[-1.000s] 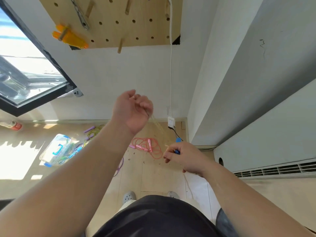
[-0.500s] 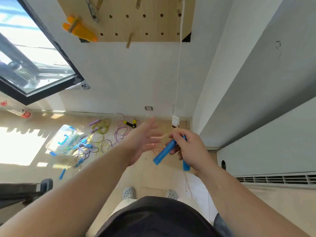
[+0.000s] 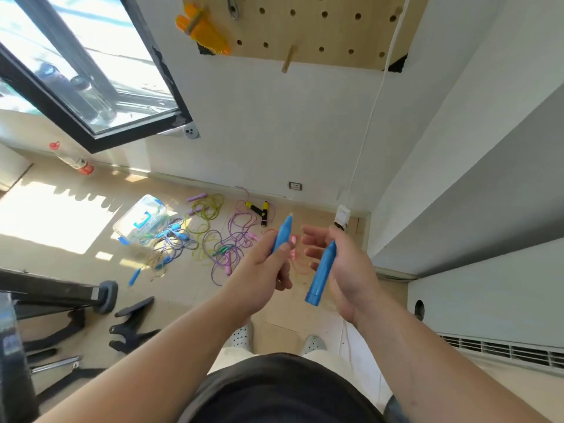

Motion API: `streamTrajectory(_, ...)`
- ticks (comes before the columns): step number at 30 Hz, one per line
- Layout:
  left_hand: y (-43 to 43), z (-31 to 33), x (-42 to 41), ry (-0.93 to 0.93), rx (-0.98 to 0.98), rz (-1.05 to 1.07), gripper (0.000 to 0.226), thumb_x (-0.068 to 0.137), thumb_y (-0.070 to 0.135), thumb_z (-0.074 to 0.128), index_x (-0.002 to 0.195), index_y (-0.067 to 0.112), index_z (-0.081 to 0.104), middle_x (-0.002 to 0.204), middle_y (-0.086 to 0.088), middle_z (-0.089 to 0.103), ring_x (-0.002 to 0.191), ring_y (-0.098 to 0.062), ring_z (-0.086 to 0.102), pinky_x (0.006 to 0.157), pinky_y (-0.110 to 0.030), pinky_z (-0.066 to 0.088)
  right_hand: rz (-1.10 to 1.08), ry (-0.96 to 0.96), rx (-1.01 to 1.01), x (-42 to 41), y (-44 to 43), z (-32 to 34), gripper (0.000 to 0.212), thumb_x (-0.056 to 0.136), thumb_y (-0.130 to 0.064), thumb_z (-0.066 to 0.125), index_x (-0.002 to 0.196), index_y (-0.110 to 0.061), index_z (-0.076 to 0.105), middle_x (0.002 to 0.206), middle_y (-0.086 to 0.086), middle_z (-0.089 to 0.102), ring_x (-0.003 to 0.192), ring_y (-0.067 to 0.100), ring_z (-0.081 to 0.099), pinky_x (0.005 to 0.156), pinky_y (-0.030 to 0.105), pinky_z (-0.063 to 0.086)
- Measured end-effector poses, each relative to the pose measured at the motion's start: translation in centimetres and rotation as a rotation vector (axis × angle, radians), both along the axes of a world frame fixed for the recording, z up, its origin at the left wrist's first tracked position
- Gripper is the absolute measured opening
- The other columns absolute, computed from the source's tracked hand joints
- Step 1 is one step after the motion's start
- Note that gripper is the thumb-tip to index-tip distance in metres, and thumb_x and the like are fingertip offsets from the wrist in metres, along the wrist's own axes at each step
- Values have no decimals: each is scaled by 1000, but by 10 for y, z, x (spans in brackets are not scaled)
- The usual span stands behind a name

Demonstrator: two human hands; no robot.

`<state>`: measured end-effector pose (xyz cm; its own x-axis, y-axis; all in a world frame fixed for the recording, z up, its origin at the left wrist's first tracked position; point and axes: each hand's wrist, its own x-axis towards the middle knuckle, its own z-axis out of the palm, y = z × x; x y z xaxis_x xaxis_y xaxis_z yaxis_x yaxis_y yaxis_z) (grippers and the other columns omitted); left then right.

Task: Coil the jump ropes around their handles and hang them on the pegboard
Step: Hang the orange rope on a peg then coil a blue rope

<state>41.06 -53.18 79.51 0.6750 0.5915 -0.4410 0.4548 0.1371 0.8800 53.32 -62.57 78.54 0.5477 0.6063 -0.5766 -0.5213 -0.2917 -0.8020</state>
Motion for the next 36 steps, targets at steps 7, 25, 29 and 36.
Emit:
streamTrajectory(7,27,8,-22,-14,-144,-141,26,103,8,44,125,10,58,114,-26,62,83,-32,66,74,-41,60,101,65,109,-46,43,-3,38,103,-61,32,134,-52,52,139,3,59,121,21,64,81,45,60)
streamTrajectory(25,167,-6,-85,70,570,-267,30,83,14,65,106,20,47,87,5,58,75,-18,58,61,-31,43,144,-62,53,-122,167,13,42,108,-52,27,128,-50,63,133,-6,65,118,5,64,103,35,49)
streamTrajectory(29,198,-9,-98,111,621,-347,15,86,21,62,93,18,49,79,4,58,72,-24,58,65,-40,49,165,-422,-145,-119,183,28,32,103,-41,52,96,-17,73,86,-4,73,73,-4,65,71,19,49)
streamTrajectory(36,237,2,-115,-49,474,-460,11,85,20,63,92,18,54,76,3,59,66,-20,56,64,-41,48,451,-473,-27,-114,197,38,42,109,-37,31,113,-14,67,99,-4,69,94,-1,63,85,9,43)
